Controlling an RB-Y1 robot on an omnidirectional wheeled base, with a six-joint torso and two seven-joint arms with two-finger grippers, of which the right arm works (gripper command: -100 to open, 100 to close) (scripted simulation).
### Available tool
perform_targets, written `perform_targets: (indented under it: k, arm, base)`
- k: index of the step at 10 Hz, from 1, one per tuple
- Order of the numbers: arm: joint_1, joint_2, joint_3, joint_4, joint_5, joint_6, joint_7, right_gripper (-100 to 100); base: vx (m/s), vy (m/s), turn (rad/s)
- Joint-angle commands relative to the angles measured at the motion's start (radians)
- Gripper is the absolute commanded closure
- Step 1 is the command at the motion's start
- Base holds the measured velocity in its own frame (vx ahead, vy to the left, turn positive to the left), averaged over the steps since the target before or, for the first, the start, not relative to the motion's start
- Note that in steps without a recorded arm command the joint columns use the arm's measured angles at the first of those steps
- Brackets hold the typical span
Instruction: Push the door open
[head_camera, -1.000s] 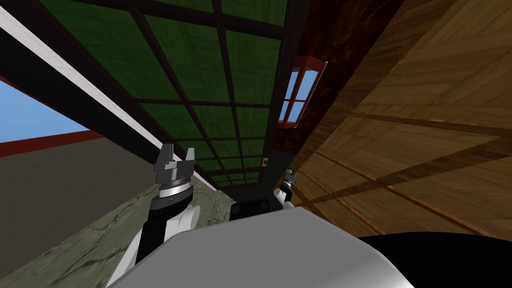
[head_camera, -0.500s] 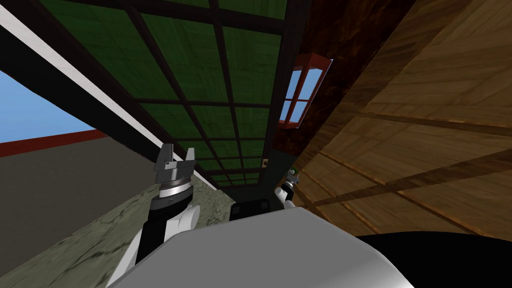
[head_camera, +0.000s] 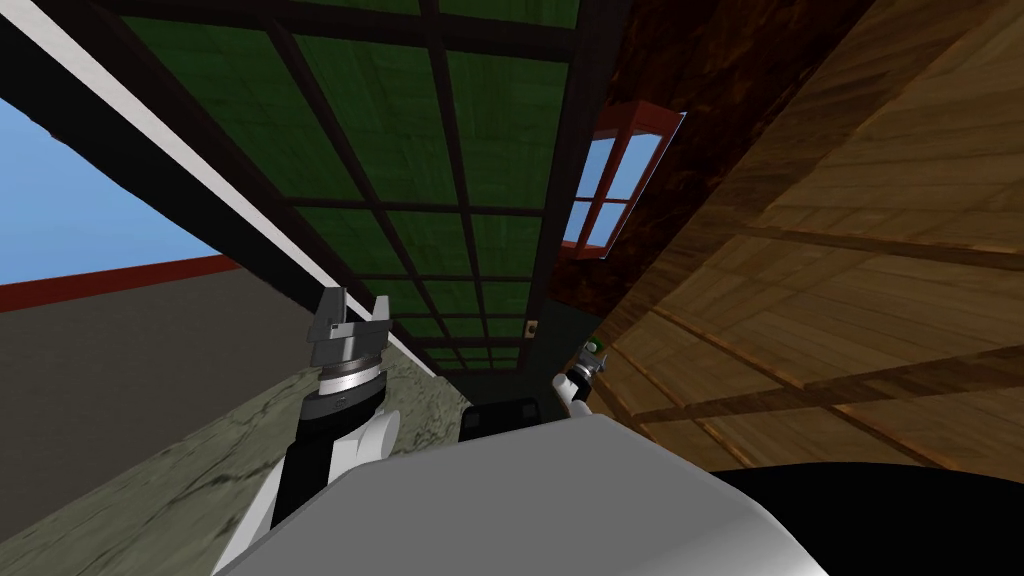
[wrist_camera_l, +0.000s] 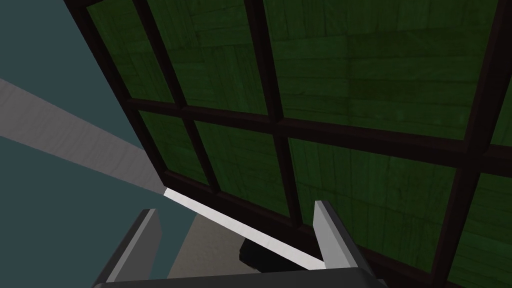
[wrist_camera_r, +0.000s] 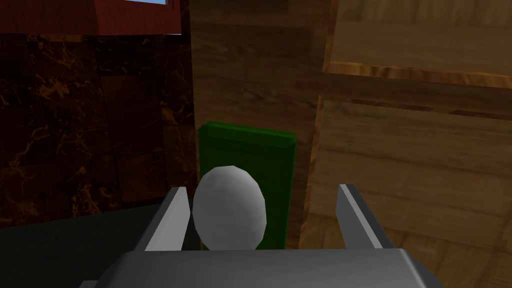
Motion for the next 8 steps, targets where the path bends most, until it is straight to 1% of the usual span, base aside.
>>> perform_targets:
  k: [1,4,5,7,8]
  arm:
    - [0.002,-0.022,-0.032,0.010,-0.010,-0.032,-0.003,100]
    - [0.002,-0.022,-0.032,0.010,-0.010,-0.032,-0.003,100]
    - [-0.004,-0.022,-0.062,0.018,-0.023,-0.045,0.002,100]
    - [-0.004,-0.022,-0.062,0.018,-0.023,-0.045,0.002,100]
    - [-0.010,-0.022,-0.093,0.025,-0.035,-0.057,0.007,100]
  base:
    - [0.022,-0.051,0.067]
    - [0.005,-0.013,0.000]
    - [0.013,-0.036,0.149]
    - [0.017,-0.036,0.025]
    - [0.009,-0.049,0.121]
